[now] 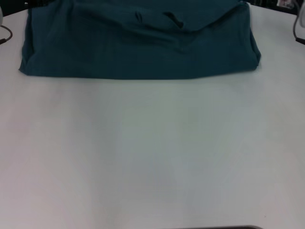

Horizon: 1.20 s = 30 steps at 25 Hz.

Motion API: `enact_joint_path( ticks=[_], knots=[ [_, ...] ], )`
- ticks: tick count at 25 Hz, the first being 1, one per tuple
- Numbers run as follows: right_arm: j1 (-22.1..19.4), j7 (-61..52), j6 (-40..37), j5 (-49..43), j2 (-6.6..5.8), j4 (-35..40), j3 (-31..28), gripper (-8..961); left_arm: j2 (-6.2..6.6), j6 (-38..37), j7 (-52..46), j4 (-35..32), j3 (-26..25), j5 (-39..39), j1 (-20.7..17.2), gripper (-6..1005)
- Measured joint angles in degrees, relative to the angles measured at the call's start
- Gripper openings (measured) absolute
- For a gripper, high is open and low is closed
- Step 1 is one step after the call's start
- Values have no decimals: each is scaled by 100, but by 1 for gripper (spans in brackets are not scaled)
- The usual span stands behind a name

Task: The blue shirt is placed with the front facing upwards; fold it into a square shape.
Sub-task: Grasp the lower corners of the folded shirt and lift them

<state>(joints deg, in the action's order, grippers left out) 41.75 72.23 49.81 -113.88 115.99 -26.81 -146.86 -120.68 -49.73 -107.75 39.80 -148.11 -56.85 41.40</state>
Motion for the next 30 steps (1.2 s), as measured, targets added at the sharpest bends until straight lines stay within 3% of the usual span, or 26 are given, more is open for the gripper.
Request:
enact_joint_path(
  ticks=[1, 8, 14, 19, 25, 30],
  knots=[
    [-62, -9, 54, -11, -24, -6, 0, 711, -7, -62, 1, 47, 6, 0, -25, 723],
    [-586, -130, 1033, -2, -263, -285, -13, 709, -80, -1117, 1, 762, 140, -2, -478, 725],
    [-1049, -621, 1893, -50, -520, -734, 8, 707, -256, -1777, 37, 1401, 158, -117, -957, 721],
    [-1152, -962, 2263, -394, -698, -850, 35, 706, -294, -2174, 74, 1547, 161, -151, -1172, 724],
    [-981, -1551, 2440, -1207, -748, -1034, 151, 704, -271, -2461, 112, 1534, 198, -99, -1280, 723],
    [-757, -1786, 2382, -1587, -690, -1009, 285, 704, -267, -2409, 127, 1491, 242, -84, -1361, 720]
  ],
)
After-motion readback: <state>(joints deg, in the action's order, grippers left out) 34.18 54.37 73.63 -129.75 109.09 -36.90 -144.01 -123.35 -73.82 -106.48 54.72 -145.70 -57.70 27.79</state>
